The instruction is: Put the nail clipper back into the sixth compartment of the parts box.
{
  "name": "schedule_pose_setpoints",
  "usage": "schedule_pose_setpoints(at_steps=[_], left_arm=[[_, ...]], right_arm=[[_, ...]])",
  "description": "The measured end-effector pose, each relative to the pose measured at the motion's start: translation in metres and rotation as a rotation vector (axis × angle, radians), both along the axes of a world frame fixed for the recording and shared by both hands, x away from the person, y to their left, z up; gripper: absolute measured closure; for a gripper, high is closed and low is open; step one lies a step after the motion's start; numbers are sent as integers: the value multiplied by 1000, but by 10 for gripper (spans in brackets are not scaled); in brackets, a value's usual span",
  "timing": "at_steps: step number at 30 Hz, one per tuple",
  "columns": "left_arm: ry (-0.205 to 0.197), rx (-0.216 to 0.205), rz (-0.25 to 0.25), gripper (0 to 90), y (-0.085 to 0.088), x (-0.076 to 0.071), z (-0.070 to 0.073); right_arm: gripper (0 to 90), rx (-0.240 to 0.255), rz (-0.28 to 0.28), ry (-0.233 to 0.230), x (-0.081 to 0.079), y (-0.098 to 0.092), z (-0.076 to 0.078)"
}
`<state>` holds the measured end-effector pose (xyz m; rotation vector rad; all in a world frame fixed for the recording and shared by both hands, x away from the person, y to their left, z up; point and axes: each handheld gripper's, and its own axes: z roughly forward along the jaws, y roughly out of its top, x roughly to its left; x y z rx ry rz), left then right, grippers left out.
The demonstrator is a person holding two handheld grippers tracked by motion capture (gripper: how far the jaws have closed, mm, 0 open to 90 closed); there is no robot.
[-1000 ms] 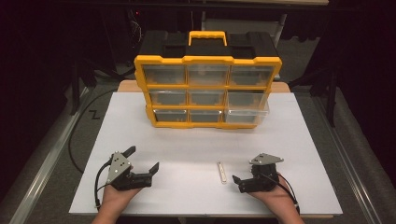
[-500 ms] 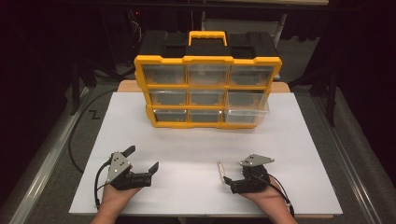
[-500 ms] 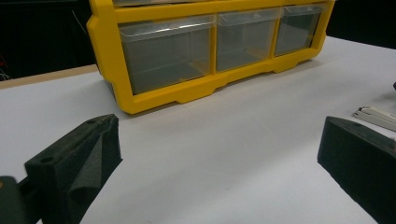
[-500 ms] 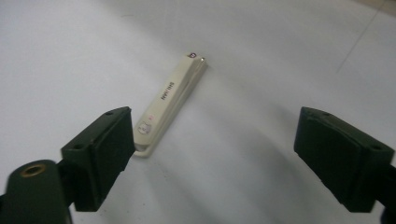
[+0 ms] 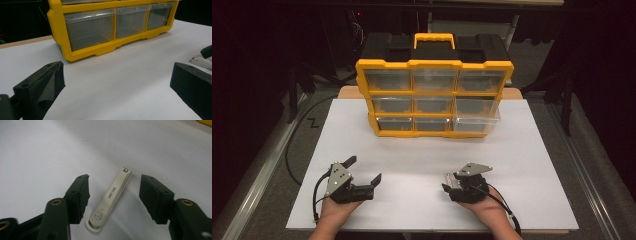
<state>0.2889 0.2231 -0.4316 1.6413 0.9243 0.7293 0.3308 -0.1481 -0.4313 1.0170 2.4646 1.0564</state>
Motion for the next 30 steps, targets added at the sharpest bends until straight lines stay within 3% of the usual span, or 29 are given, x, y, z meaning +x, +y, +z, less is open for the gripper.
schedule_pose_setpoints(at_steps=[8,19,30], left_arm=[[-2,-7,3,3,1,0,0],[-4,-5,5,3,2,-1,0],[-7,-7,9,3,4,-1,1]], right_arm=[[591,-3,-21,26,6,7,-2],[648,-28,-37,17,8,8,-2],[725,-57,-13,-3,10,6,-2]])
